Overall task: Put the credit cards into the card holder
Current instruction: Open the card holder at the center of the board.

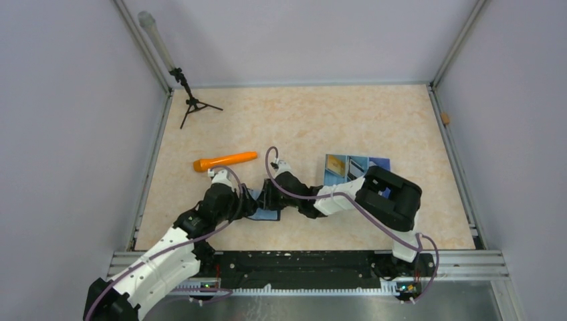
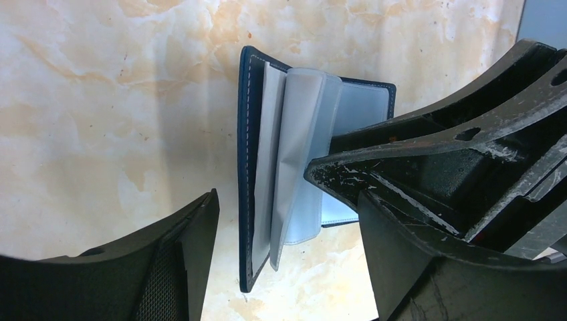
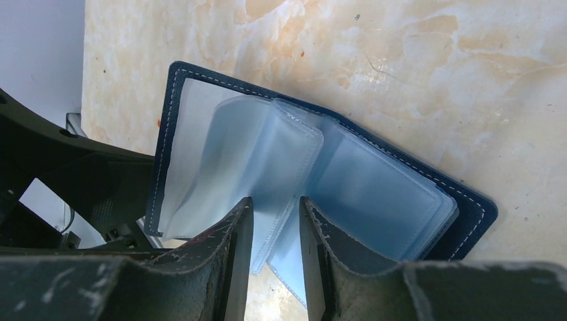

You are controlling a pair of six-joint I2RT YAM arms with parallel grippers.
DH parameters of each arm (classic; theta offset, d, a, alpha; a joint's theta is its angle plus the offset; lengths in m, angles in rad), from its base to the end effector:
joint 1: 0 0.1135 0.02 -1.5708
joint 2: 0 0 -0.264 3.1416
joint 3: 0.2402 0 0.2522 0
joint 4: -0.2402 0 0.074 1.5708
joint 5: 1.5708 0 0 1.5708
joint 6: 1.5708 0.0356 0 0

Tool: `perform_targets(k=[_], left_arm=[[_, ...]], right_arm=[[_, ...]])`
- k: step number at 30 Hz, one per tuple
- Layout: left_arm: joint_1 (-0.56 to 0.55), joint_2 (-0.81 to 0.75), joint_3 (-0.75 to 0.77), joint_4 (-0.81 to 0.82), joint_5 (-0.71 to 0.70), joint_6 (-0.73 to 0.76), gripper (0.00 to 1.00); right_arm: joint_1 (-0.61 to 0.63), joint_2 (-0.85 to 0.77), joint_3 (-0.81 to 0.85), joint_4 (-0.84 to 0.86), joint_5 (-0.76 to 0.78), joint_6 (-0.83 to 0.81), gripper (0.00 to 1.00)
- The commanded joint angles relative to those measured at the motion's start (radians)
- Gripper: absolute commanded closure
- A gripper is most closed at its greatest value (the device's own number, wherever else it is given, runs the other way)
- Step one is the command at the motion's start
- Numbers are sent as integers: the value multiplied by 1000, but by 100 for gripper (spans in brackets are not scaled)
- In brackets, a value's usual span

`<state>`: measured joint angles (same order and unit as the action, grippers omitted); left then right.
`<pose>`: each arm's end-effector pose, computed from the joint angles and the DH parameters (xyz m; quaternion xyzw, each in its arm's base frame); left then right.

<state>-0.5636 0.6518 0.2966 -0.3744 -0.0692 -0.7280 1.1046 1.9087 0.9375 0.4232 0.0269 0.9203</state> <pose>0.1216 -0.0739 0.1717 -0.0890 0.9081 -0.2204 0.3449 0.1756 0.3469 0.1371 -0.0737 0.8689 0.4088 0.2692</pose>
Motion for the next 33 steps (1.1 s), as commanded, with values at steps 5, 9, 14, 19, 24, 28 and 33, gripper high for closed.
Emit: perform_targets(k=[5,9,14,19,24,28,33], left_arm=[[-2,25,22,13,42,38,24],[-4,28,22,11,39,38,29],[-3,34,25,11,33,38,34],[-3,-2,25,-9,5,22,36],[-4,-137,4,-17,-34,-8,30],[-3,-206,-25,-23,-53,-26,30],[-3,-163,-24,-15,-15,-31,31]], right_arm=[[2,-15,79,176,-71,68,70],[2,-20,87,202,-83,78,72],[3,-26,88,233,-95,89,74],[0,-28,86,225,-82,91,76],[-9,-28,69,183,-56,87,79],[-21,-29,39,221,-64,101,80],[-24,-24,56,225,-80,90,79]])
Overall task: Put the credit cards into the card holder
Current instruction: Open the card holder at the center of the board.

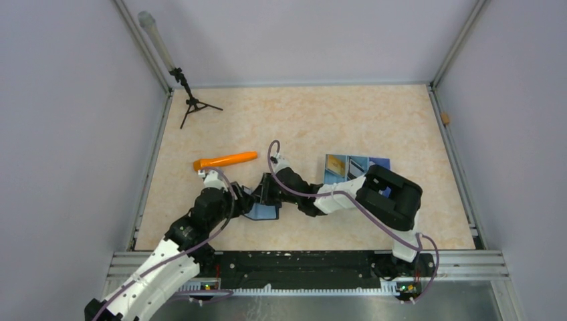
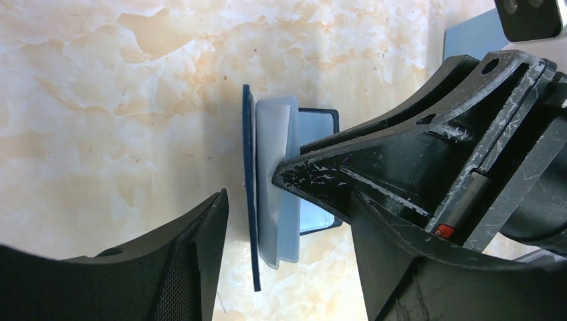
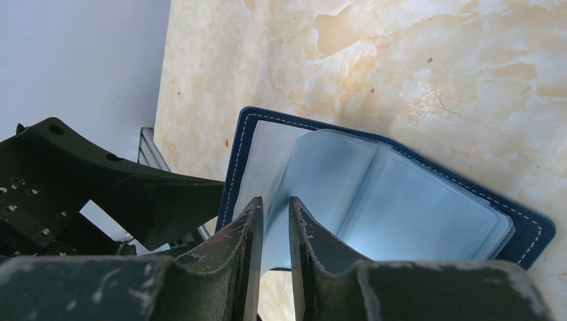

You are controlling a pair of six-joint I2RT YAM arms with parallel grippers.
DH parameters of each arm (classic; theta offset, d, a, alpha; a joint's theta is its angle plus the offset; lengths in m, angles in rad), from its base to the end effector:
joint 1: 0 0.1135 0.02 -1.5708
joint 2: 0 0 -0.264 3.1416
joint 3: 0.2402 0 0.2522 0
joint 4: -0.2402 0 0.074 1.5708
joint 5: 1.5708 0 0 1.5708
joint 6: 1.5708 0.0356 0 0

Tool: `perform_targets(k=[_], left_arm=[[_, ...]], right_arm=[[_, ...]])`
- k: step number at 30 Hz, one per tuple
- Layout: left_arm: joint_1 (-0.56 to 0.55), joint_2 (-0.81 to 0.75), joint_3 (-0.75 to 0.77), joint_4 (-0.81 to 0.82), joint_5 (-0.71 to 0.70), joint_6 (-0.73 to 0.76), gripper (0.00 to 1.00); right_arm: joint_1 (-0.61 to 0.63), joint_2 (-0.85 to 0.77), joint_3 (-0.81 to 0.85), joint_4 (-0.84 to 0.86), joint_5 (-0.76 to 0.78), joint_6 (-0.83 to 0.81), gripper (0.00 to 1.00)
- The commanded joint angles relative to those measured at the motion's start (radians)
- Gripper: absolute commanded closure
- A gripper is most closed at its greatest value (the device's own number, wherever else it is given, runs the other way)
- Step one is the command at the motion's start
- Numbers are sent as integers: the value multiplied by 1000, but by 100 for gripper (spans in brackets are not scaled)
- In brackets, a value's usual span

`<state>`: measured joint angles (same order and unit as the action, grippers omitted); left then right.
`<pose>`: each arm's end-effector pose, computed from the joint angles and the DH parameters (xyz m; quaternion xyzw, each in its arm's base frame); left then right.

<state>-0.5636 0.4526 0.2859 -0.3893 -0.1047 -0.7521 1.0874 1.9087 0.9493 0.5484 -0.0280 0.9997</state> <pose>0.1094 -0.0647 0.1897 -0.1074 0.8665 -0.2605 0.4119 0.1840 0.3526 0.1526 -0.0443 0.8353 0.4794 0.2656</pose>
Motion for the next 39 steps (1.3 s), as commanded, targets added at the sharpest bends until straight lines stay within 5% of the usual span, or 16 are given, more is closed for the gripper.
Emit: perform_targets(k=[1,10,39], left_arm=[[-3,58,-9,4,28,-2,31],[-4,139,25,-3,54,29,41],[-3,-72,-40,-18,92,-4,36]], right_arm=[[-6,-21,52,98,-29,10,79],[-8,-4,82,95,-50,10,80],[-51,54,170,-30,-52,9,80]])
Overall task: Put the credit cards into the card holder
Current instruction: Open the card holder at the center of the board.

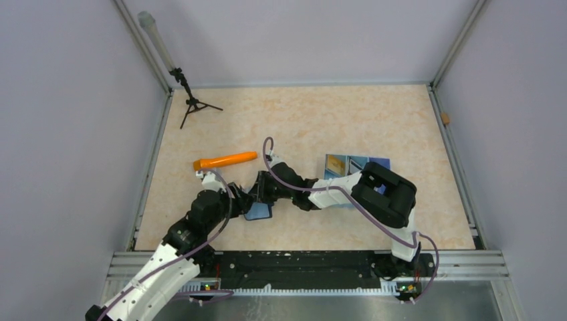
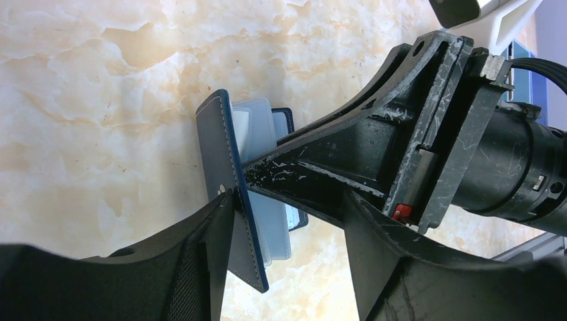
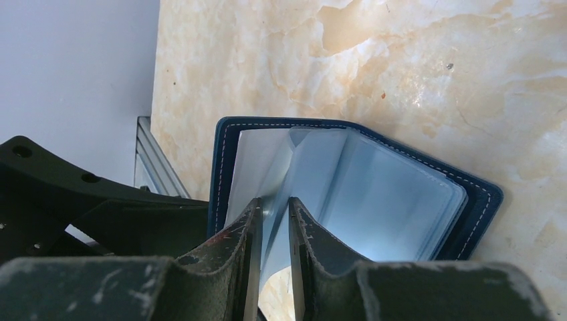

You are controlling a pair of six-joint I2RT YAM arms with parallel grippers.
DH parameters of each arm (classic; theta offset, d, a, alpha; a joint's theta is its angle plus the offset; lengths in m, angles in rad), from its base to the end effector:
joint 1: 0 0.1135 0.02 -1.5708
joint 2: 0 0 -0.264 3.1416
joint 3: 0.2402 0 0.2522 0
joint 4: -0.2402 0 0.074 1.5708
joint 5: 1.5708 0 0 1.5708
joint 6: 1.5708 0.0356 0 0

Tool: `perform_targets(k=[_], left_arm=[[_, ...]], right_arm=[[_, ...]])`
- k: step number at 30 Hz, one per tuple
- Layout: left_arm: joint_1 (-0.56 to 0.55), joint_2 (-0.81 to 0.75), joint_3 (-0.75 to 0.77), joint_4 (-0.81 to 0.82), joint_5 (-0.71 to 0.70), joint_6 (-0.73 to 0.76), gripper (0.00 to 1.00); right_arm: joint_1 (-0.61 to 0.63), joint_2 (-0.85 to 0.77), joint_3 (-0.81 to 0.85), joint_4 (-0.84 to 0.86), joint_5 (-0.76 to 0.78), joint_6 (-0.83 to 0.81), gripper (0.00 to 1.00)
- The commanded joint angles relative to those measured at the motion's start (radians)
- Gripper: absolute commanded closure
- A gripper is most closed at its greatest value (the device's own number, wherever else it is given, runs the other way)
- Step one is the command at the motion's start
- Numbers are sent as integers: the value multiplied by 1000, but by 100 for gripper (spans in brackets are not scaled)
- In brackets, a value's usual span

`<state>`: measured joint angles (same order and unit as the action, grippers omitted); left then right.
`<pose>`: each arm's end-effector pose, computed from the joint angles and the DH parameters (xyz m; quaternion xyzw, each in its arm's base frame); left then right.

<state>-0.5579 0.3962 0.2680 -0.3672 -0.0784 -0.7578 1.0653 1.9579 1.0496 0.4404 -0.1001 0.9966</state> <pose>0.1062 -0.0630 0.1915 -0.1056 0.8519 -0.2863 0.4255 0.1980 0.3651 0.1524 -0.0554 0.8493 0.4708 0.2324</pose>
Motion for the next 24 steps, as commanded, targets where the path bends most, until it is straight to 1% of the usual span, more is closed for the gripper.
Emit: perform_targets(k=[1,5,10,15,19,24], left_arm=[[-9,-21,-24,-41,69,1,35],[-9,-47,-31,-44,73,-5,29],[-9,-76,-36,-59,73,-18,28],[-9,-129,-42,-89,71,-49,32],[-9,-178,-44,-116,28,-73,35],[-9,-171,-48,-111,33,-73,38]], right_arm=[[-31,6,71,78,18,12,80],[-38,18,88,67,4,9,80],[-45,33,103,57,-13,5,80],[-54,40,104,59,-24,7,80],[-60,46,106,65,-33,6,80],[-63,54,112,63,-39,4,80]])
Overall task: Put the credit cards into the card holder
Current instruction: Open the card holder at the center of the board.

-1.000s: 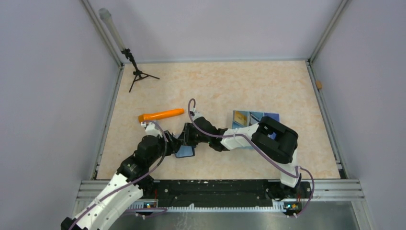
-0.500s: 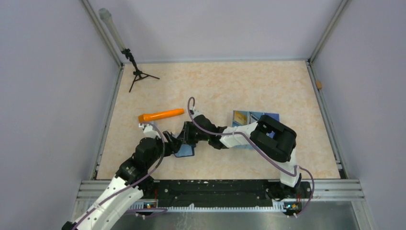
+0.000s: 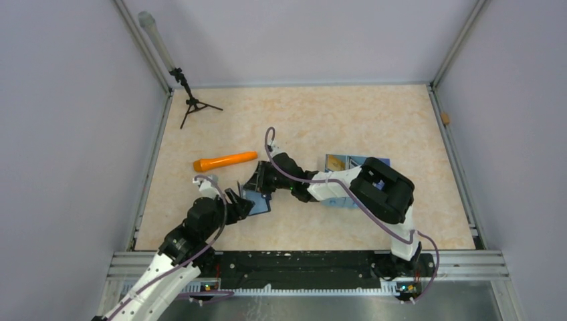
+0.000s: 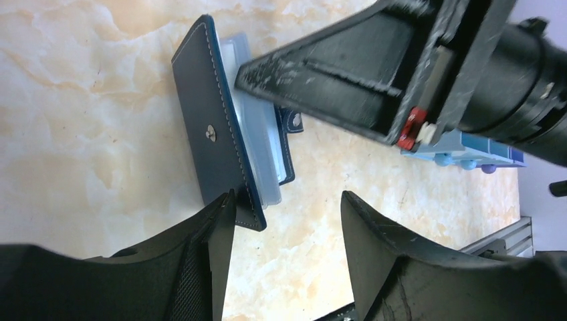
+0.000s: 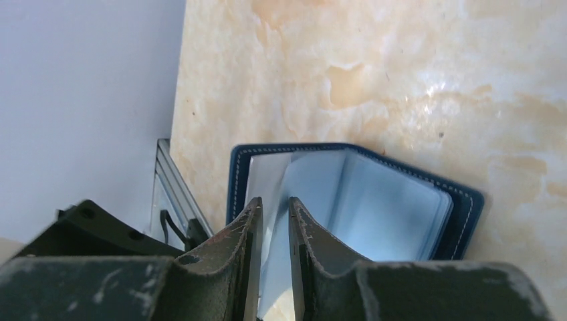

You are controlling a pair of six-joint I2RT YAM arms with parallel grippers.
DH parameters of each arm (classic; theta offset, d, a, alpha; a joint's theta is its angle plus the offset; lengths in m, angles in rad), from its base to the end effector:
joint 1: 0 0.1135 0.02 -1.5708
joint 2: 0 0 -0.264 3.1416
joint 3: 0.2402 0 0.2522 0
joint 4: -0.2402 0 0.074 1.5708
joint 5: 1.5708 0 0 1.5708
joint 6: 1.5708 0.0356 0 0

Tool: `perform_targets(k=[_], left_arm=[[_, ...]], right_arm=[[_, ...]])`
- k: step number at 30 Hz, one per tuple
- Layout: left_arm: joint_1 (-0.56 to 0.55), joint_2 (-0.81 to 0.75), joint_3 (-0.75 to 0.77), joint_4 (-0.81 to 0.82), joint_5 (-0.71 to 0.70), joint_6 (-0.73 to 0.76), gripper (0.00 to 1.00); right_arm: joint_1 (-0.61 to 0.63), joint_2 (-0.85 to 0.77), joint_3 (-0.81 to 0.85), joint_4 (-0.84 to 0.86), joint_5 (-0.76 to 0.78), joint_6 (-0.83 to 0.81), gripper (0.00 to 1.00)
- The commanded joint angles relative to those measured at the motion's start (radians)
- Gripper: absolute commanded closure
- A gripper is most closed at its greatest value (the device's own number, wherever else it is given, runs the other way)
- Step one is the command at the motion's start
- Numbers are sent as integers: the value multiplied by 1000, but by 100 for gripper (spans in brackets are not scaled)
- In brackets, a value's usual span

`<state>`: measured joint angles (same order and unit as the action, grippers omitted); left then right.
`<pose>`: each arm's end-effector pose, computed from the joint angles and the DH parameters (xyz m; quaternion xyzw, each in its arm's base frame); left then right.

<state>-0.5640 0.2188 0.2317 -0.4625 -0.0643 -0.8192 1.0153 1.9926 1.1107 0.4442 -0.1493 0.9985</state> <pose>0.0900 -0.0543 0.1864 -0.1247 0.8374 -0.3180 0.4267 0.2218 0.3673 0.1571 -0.0471 0.8410 0.4860 0.2329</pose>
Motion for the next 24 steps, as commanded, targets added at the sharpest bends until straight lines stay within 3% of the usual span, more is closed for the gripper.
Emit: perform_targets(k=[1,14,19,24], left_arm=[[-3,15,-10,-15,22,-12,38],[-2,191,32,43,-60,45,33],[-3,244,55,34,-112,44,44],[-3,247,54,37,-112,46,67]], right_arm=[[-13,21,53,59,8,3,80],[-2,22,61,61,-16,0,82],[11,17,71,44,-6,-8,83],[14,-45,42,-7,54,-57,79]])
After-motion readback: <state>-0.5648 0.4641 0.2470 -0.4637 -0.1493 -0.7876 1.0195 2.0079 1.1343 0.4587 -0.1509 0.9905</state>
